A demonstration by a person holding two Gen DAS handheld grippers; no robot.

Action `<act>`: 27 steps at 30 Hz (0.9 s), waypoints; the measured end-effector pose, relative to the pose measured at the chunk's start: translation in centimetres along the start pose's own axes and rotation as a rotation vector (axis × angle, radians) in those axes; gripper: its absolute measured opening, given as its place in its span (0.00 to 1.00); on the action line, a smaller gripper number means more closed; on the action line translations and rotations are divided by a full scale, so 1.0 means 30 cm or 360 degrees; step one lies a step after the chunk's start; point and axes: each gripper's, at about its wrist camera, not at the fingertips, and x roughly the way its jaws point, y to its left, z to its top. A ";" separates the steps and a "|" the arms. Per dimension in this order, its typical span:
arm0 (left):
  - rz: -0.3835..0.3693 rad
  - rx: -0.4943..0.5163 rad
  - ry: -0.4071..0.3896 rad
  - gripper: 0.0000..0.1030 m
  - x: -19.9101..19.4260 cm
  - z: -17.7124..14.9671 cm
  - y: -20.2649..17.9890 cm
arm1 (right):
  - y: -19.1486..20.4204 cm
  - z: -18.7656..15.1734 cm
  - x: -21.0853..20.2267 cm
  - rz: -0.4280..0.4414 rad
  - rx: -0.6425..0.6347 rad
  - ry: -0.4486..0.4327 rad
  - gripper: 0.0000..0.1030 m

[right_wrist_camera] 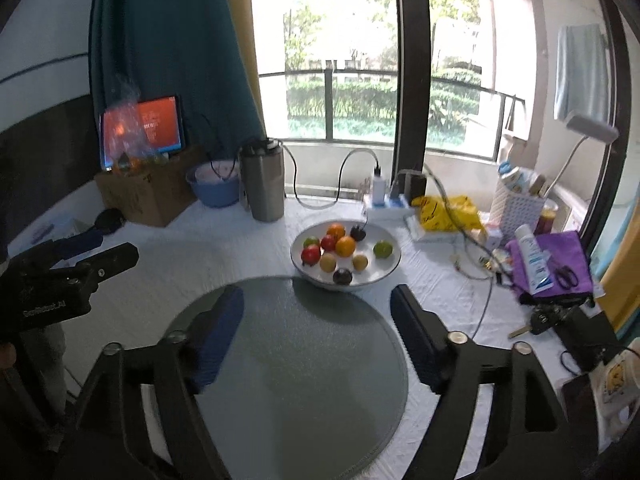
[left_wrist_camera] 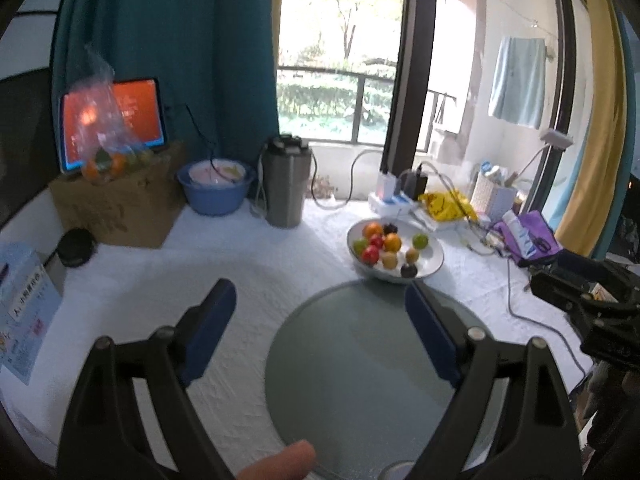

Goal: Organize fruits

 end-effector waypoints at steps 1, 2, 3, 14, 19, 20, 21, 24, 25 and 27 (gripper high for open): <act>0.0000 0.0009 -0.0016 0.85 -0.018 0.010 -0.002 | -0.001 0.009 -0.022 0.0003 0.0000 -0.0020 0.77; 0.0000 0.0016 -0.0027 0.85 -0.028 0.018 -0.005 | -0.003 0.019 -0.045 0.0002 0.0004 -0.0043 0.78; 0.0002 0.0027 -0.0048 0.85 -0.047 0.030 -0.010 | -0.004 0.028 -0.066 -0.0003 0.0008 -0.0065 0.78; 0.0072 0.0149 -0.0280 0.85 -0.256 0.132 -0.076 | -0.022 0.095 -0.252 -0.0105 0.0041 -0.0260 0.78; 0.0067 0.0185 -0.0279 0.85 -0.283 0.146 -0.102 | -0.031 0.108 -0.309 -0.0144 0.0043 -0.0290 0.78; 0.0066 0.0192 -0.0272 0.85 -0.285 0.147 -0.110 | -0.033 0.109 -0.318 -0.0150 0.0046 -0.0296 0.78; 0.0062 0.0196 -0.0265 0.85 -0.288 0.147 -0.116 | -0.038 0.109 -0.326 -0.0155 0.0051 -0.0301 0.78; 0.0054 0.0197 -0.0263 0.85 -0.298 0.147 -0.129 | -0.047 0.106 -0.353 -0.0164 0.0064 -0.0316 0.79; 0.0052 0.0199 -0.0268 0.85 -0.304 0.146 -0.133 | -0.051 0.105 -0.362 -0.0170 0.0069 -0.0322 0.79; 0.0041 0.0191 -0.0279 0.85 -0.310 0.139 -0.137 | -0.057 0.103 -0.374 -0.0183 0.0076 -0.0330 0.79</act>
